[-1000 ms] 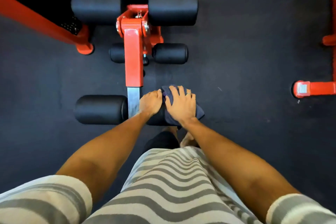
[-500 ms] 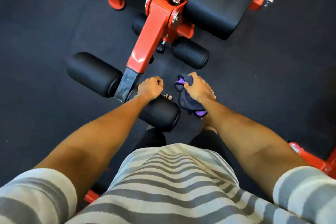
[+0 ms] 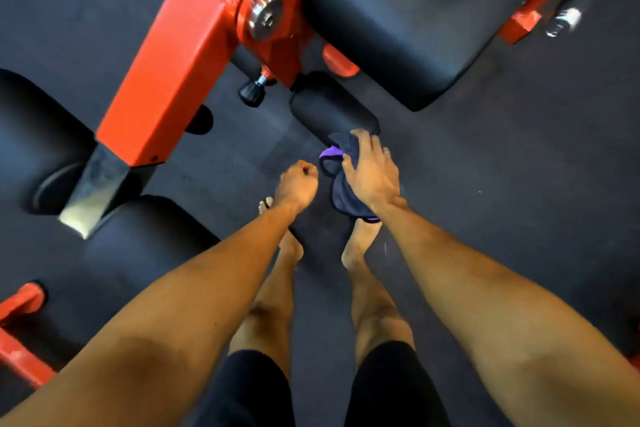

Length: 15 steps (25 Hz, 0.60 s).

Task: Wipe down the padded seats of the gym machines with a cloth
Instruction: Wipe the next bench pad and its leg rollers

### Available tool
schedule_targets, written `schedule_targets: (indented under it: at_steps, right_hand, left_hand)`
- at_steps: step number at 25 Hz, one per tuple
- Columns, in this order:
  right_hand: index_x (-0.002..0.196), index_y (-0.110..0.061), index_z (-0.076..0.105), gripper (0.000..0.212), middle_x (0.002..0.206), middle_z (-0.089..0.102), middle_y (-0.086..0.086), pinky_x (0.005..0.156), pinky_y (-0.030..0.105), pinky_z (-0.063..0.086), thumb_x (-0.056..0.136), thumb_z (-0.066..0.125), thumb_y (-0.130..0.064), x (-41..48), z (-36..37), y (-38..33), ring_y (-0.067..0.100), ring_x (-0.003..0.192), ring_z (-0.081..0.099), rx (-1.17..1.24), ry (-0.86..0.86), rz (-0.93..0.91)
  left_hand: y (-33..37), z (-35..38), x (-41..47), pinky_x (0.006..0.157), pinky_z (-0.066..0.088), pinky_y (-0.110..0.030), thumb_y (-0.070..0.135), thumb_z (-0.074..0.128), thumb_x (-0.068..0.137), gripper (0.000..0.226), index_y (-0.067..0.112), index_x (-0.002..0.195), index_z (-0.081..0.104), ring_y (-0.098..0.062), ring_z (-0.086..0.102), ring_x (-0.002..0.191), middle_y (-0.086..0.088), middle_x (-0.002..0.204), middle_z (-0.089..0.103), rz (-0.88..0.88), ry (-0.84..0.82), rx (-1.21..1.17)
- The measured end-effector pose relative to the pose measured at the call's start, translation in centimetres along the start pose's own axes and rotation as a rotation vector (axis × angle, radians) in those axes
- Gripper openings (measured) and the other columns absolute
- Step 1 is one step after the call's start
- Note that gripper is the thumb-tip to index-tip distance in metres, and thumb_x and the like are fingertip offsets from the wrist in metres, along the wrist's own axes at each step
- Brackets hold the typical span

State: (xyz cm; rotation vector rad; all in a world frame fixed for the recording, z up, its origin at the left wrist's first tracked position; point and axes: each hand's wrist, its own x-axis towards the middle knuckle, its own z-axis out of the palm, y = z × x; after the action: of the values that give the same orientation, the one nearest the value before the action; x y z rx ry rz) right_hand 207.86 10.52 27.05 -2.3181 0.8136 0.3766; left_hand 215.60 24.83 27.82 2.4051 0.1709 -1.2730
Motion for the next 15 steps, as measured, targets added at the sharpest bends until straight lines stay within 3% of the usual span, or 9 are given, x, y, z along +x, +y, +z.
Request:
schedule_targets:
  at_steps: [3, 6, 8, 11, 13, 15]
  right_hand:
    - [0.141, -0.016, 0.045, 0.059, 0.139, 0.048, 0.013, 0.097, 0.051, 0.048, 0.088, 0.069, -0.026, 4.5, 2.3, 1.7, 0.039, 0.116, 0.051, -0.088, 0.143, -0.202]
    - [0.139, -0.018, 0.051, 0.061, 0.149, 0.041, 0.016, 0.112, 0.052, 0.039, 0.085, 0.075, -0.035, 7.3, 4.7, 2.8, 0.043, 0.133, 0.04, -0.241, 0.088, -0.359]
    - [0.147, -0.025, 0.047, 0.066, 0.16, 0.03, 0.016, 0.119, 0.058, 0.03, 0.09, 0.07, -0.048, 7.8, 6.4, 4.5, 0.047, 0.144, 0.026, -0.389, 0.05, -0.458]
    - [0.149, -0.028, 0.049, 0.065, 0.162, 0.028, 0.018, 0.117, 0.064, 0.028, 0.089, 0.073, -0.038, 8.3, 7.0, 6.2, 0.05, 0.144, 0.022, -0.51, 0.097, -0.572]
    - [0.144, -0.027, 0.055, 0.064, 0.161, 0.031, 0.021, 0.118, 0.067, 0.024, 0.084, 0.076, -0.027, 9.7, 7.2, 4.3, 0.055, 0.145, 0.021, -0.538, 0.082, -0.563]
    - [0.142, -0.031, 0.054, 0.052, 0.164, 0.027, 0.017, 0.122, 0.065, 0.014, 0.091, 0.066, -0.033, 11.9, 8.1, 0.0, 0.053, 0.149, 0.015, -0.561, 0.006, -0.552]
  left_hand:
    - [0.3, 2.3, 4.8, 0.106, 0.042, -0.044, 0.041, 0.034, 0.108, 0.043, 0.014, 0.128, 0.059, -0.037, 0.052, 0.128, -0.017, 0.137, 0.058, -0.101, 0.045, -0.264]
    - [0.6, 4.2, 8.6, 0.116, 0.034, -0.043, 0.049, 0.025, 0.109, 0.058, 0.012, 0.146, 0.05, -0.028, 0.046, 0.137, -0.009, 0.149, 0.051, -0.203, 0.063, -0.635]
    - [1.0, 5.0, 10.7, 0.111, 0.034, -0.035, 0.051, 0.025, 0.109, 0.059, 0.012, 0.146, 0.051, -0.019, 0.047, 0.131, -0.001, 0.14, 0.053, -0.245, 0.078, -0.834]
    - [1.6, 5.8, 12.6, 0.106, 0.042, -0.034, 0.05, 0.023, 0.109, 0.059, 0.013, 0.134, 0.061, -0.022, 0.057, 0.123, -0.006, 0.131, 0.064, -0.239, 0.103, -1.05]
    - [1.9, 6.1, 12.3, 0.093, 0.048, -0.032, 0.055, 0.023, 0.108, 0.059, 0.015, 0.122, 0.064, -0.022, 0.063, 0.111, -0.005, 0.117, 0.069, -0.263, 0.099, -1.116]
    - [1.9, 6.1, 12.4, 0.087, 0.053, -0.029, 0.058, 0.024, 0.106, 0.055, 0.021, 0.121, 0.062, -0.018, 0.067, 0.112, 0.003, 0.112, 0.07, -0.243, 0.081, -1.193]
